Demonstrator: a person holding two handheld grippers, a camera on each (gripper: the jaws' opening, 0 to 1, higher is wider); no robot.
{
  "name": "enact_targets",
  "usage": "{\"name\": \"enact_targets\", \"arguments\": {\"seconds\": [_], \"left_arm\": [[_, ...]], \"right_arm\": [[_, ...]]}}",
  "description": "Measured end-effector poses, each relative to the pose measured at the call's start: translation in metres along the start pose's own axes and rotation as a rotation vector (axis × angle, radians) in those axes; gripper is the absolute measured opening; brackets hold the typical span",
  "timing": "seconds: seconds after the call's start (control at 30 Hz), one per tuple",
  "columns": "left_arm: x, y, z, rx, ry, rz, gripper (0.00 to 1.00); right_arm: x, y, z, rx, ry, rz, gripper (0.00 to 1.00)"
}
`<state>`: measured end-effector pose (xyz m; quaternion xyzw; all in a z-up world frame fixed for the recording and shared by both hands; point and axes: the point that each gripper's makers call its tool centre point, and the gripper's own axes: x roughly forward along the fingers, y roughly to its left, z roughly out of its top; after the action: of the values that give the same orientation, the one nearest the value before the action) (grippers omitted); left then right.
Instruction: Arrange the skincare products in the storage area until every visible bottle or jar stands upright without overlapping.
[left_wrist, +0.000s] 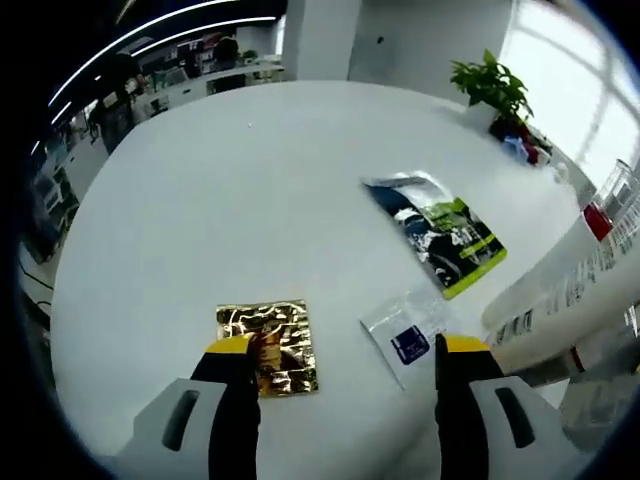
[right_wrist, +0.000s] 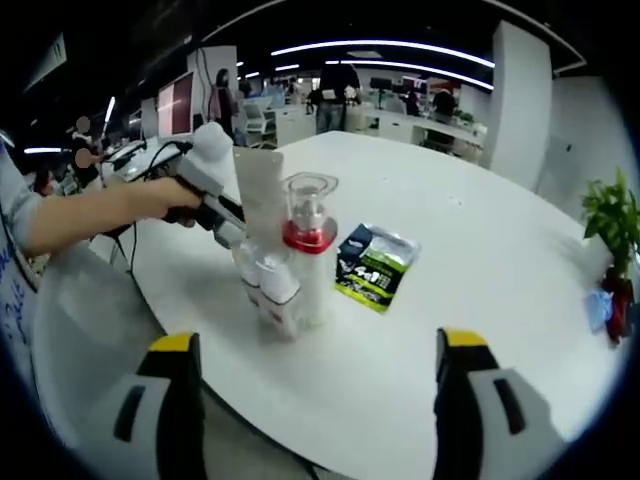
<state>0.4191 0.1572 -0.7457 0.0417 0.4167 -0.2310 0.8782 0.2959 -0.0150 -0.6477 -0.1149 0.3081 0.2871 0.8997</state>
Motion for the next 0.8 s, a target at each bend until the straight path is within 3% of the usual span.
{"name": "enact_targets", "arguments": {"seconds": [0.17, 0.23, 0.53, 0.73, 0.8], "left_arm": [[0.002, -0.005, -0.002, 0.032, 0.002, 0.023, 0.71], [0.003, -0.003, -0.004, 0.082, 0.010, 0.049, 0.70], [0.006, 0.001, 0.000, 0.086, -0.008, 0.057, 0.65], [0.002, 0.012, 0.001, 0.090, -0.014, 0.048, 0.55], [0.001, 0.017, 0.000, 0.081, -0.011, 0.054, 0.57]], "right_arm": [[-0.001, -0.003, 0.001, -0.004, -0.001, -0.006, 0.97], [-0.001, -0.003, 0.000, -0.007, 0.004, -0.008, 0.97], [0.000, -0.001, 0.002, -0.011, 0.002, -0.003, 0.97], [-0.002, -0.003, 0.002, -0.012, 0.004, -0.011, 0.97], [-0.002, -0.003, 0.001, -0.013, 0.008, -0.012, 0.97]]}}
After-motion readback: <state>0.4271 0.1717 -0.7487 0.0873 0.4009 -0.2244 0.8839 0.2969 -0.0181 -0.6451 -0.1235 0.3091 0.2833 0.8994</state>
